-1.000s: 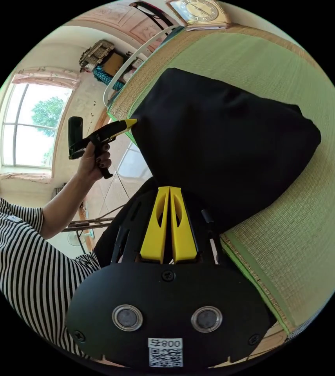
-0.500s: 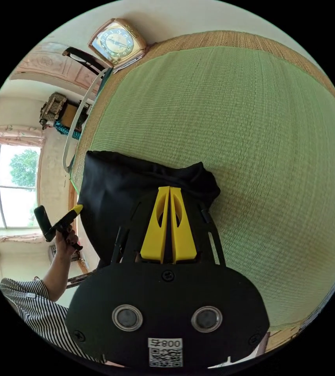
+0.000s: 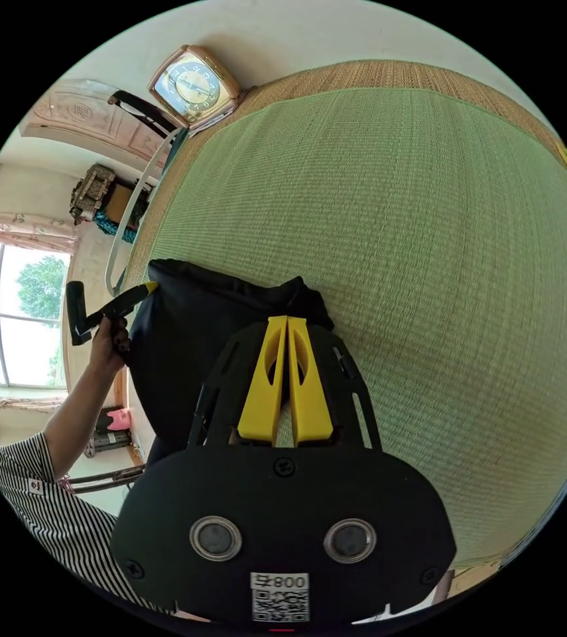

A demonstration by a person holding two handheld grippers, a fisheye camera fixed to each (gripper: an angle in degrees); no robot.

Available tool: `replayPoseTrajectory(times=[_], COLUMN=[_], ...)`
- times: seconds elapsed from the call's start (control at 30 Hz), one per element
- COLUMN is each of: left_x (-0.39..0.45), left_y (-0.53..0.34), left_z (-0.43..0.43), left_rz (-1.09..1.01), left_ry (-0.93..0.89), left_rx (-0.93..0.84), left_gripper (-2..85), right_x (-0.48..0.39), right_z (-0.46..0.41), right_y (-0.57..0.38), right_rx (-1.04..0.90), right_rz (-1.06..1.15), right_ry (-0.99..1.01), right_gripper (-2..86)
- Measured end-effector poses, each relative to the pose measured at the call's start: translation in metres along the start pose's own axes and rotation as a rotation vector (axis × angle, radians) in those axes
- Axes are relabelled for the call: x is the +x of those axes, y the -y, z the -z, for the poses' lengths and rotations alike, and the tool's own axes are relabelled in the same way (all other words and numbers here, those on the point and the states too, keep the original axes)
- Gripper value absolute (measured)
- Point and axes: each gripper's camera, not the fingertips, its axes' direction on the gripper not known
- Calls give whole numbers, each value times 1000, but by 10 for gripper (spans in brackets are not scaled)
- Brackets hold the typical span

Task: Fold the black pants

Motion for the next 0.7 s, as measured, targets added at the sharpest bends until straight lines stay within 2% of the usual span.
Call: replayPoseTrajectory(times=[0.13,0.27,0.4,0.5,0.6,0.7], left_x=[21,39,34,24,36,58], left_y=[-15,-46,-81,-93,-93,-105], left_z=[14,27,17,11,20,27], left_rz=[-35,-62,19,58,39,-41], left_ry=[8,-87,-56,-101,-89,-171], left_rx=[38,87,46,57,67,67], left_gripper=[1,1,1,1,3,6], right_x=[6,6,-15,-15,2,14], right_z=[19,45,18,-17,-14,-1], right_y=[-12,-45,-96,-129,-138,-141], right_rx=[59,128,-67,-229,-204,-209], right_rz=[17,50,192,222,165,191], right_ry=[6,146,277,244,269,234], right_gripper=[0,0,0,0,0,1])
